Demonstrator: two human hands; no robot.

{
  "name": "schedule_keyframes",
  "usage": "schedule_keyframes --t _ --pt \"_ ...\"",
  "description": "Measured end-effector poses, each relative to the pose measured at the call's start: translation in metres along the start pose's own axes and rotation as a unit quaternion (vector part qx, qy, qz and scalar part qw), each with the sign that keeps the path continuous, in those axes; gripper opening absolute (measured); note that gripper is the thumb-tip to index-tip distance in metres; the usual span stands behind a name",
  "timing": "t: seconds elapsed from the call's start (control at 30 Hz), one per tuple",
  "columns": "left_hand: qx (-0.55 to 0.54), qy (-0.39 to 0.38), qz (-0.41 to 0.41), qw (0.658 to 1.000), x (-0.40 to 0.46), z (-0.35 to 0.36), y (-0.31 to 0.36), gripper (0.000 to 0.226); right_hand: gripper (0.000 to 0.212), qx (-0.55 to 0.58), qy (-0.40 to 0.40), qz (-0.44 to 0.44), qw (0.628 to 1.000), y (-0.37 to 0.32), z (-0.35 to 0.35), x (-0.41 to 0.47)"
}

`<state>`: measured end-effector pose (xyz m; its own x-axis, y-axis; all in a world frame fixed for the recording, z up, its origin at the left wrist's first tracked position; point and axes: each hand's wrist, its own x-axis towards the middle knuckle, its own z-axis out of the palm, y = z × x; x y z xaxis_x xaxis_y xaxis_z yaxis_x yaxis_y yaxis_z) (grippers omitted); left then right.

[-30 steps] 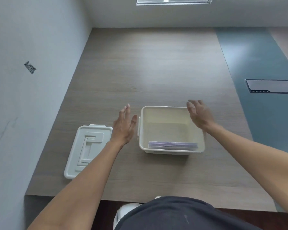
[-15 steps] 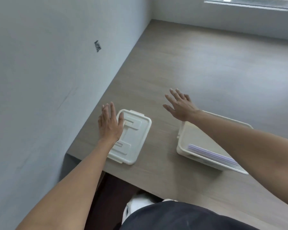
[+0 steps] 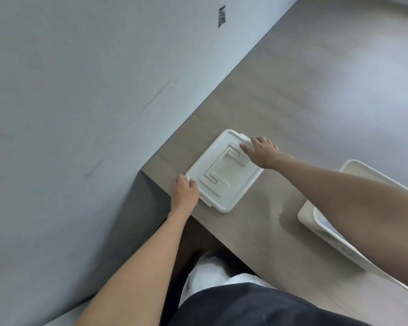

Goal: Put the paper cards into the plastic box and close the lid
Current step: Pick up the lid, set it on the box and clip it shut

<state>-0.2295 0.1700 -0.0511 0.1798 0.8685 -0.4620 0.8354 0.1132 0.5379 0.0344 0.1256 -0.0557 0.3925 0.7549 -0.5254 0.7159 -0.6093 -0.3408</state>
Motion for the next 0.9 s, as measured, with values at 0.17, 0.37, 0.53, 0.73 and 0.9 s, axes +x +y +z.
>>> schedule_keyframes --t 0.17,0.37,0.53,0.73,0.9 --pt "-0.178 -0.020 -0.173 0.968 -0.001 0.019 -0.002 0.015 0.060 0.089 0.022 0.044 0.995 -0.005 0.007 0.005" --pt "-0.412 0.020 -0.302 0.859 0.004 0.014 0.001 0.035 0.068 0.225 0.014 0.165 0.960 -0.002 -0.001 0.012" --pt "-0.418 0.024 -0.302 0.857 0.006 0.005 0.006 0.008 0.033 0.302 0.032 0.154 0.940 0.020 -0.010 0.014" --pt "-0.418 0.023 -0.213 0.883 0.022 -0.007 0.041 0.028 0.016 0.337 0.118 0.108 0.928 0.034 -0.061 -0.017" --pt "-0.418 0.015 -0.155 0.895 0.036 -0.009 0.083 0.033 0.029 0.381 0.149 0.095 0.908 0.061 -0.095 -0.049"
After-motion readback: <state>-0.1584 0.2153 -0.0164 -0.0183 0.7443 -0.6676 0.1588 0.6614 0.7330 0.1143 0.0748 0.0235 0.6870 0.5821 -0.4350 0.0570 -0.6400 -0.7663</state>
